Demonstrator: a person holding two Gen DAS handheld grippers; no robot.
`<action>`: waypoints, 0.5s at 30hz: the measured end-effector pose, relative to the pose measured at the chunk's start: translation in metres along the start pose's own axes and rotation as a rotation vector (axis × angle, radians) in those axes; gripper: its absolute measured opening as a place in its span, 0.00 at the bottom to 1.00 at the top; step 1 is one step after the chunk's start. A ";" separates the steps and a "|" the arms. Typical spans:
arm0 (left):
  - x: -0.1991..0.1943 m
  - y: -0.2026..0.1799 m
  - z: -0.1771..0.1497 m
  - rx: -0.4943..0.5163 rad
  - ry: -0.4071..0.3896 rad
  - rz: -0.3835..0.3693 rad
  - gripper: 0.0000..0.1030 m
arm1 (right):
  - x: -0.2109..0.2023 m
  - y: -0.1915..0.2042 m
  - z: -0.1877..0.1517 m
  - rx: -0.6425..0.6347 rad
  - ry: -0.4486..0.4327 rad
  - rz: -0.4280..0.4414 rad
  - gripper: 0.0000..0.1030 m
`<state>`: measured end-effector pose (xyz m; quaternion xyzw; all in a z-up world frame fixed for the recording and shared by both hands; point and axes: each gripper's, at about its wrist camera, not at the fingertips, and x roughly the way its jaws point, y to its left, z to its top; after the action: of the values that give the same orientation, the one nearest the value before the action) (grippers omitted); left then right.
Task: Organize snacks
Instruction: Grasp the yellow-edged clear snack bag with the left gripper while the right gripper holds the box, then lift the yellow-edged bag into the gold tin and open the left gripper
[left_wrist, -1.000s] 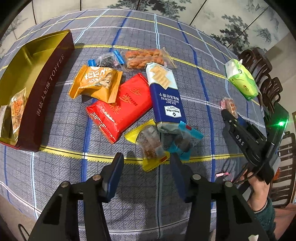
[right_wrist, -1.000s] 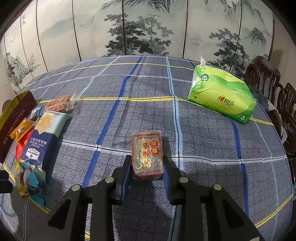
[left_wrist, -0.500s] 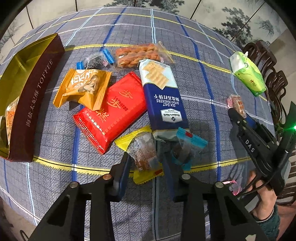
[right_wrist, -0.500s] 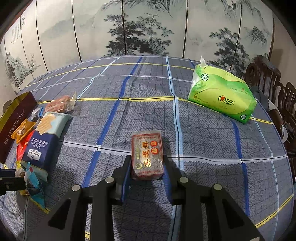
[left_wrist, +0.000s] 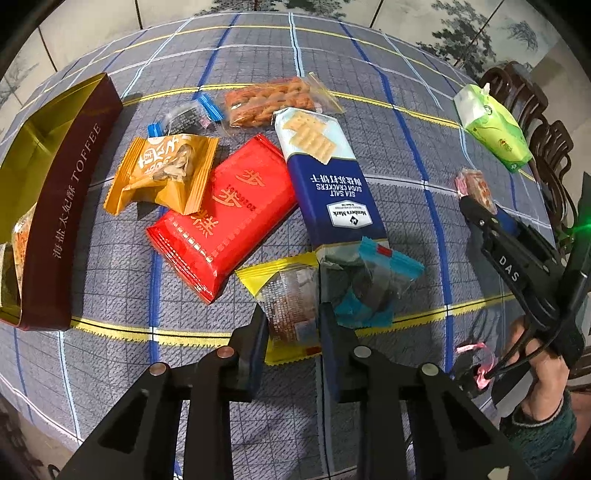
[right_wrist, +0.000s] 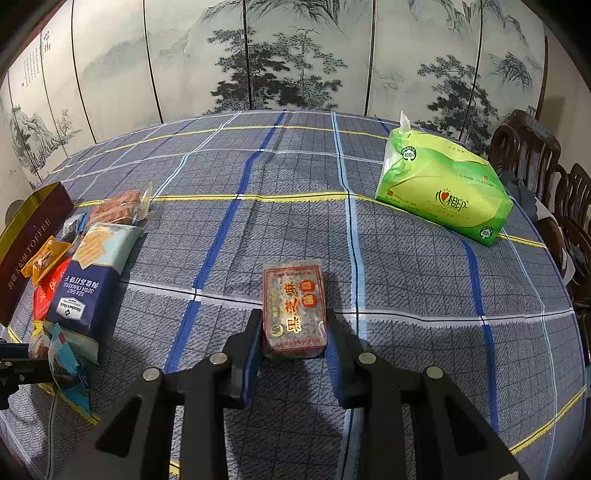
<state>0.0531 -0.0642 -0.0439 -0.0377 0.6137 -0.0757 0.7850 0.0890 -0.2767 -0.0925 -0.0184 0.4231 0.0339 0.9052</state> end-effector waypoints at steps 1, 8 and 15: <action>0.000 0.000 -0.001 0.005 0.000 0.002 0.22 | 0.000 0.000 0.000 0.000 0.000 0.000 0.31; -0.006 0.003 -0.005 0.024 0.006 -0.008 0.21 | 0.000 0.000 0.000 0.000 0.000 -0.001 0.31; -0.018 0.006 -0.010 0.047 -0.007 -0.025 0.21 | 0.001 0.001 0.000 -0.003 0.000 -0.004 0.31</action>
<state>0.0391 -0.0549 -0.0296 -0.0271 0.6085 -0.0996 0.7868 0.0894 -0.2758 -0.0929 -0.0206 0.4228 0.0326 0.9054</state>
